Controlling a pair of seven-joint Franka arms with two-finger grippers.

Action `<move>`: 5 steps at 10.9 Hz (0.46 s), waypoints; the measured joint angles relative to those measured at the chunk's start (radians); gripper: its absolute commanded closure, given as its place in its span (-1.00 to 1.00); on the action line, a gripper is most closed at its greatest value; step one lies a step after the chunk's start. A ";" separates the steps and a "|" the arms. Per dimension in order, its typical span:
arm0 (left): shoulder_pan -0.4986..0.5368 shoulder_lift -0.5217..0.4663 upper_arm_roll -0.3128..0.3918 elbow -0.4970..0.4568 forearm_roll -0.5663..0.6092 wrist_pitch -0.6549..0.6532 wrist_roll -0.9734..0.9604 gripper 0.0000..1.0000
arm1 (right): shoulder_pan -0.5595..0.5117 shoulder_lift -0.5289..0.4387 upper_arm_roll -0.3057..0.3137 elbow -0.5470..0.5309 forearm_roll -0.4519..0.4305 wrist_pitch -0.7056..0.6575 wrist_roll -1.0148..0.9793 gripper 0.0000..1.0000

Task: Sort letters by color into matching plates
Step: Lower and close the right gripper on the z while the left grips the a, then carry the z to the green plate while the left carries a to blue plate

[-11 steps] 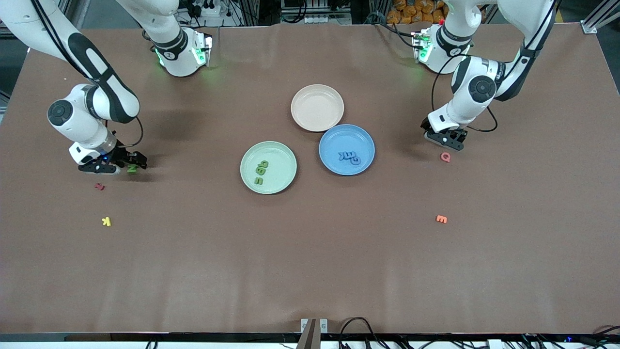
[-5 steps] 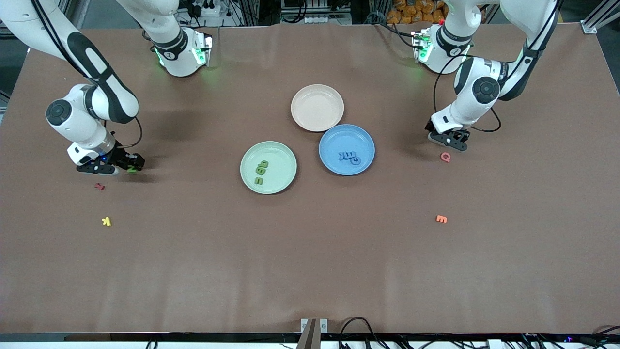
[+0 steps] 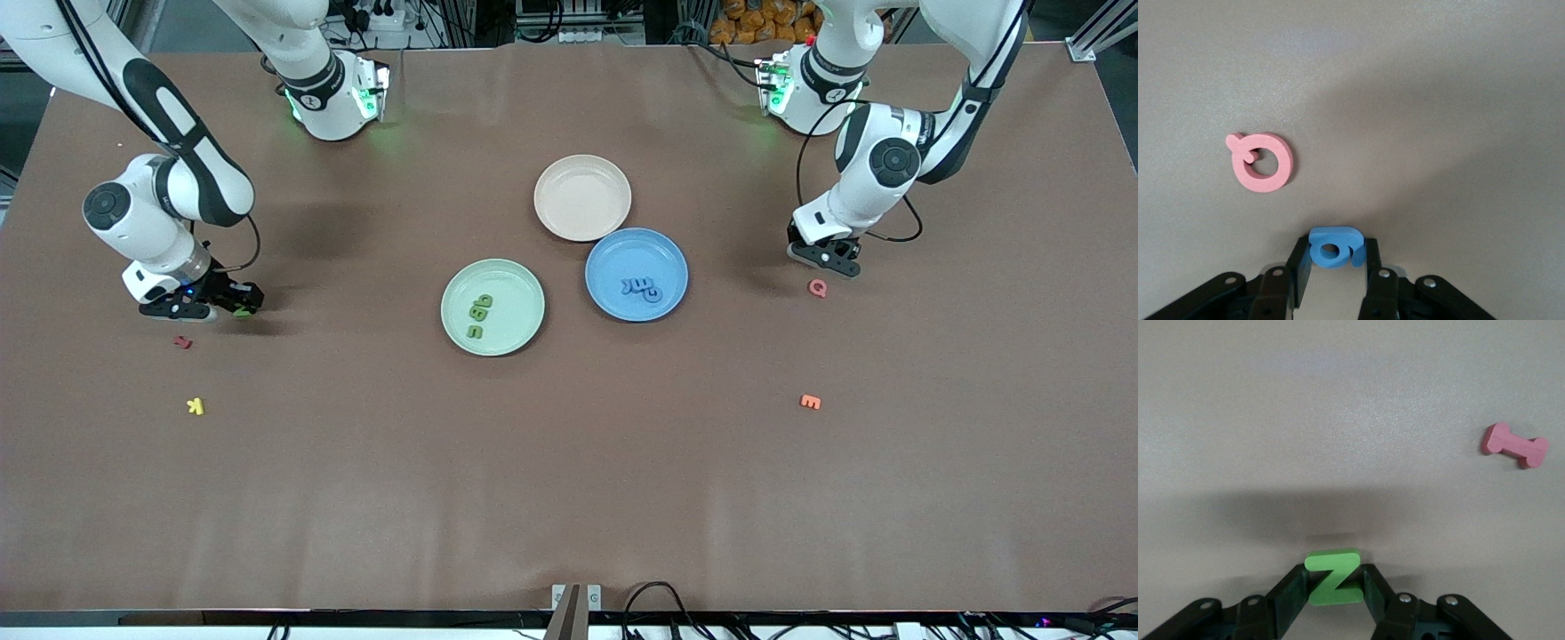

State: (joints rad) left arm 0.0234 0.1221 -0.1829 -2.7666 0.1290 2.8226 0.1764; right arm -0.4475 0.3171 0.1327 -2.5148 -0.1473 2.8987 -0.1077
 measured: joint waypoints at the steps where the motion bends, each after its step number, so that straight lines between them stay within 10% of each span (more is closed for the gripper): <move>1: 0.000 0.003 0.000 0.001 0.000 0.001 0.000 1.00 | -0.001 -0.001 0.000 0.001 -0.008 0.000 -0.001 0.27; 5: 0.000 0.008 0.001 0.018 0.000 0.002 0.000 1.00 | -0.008 -0.012 0.000 0.002 -0.015 0.000 -0.001 0.29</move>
State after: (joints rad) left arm 0.0235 0.1303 -0.1823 -2.7487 0.1290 2.8241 0.1764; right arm -0.4551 0.3047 0.1327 -2.5125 -0.1624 2.8984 -0.1090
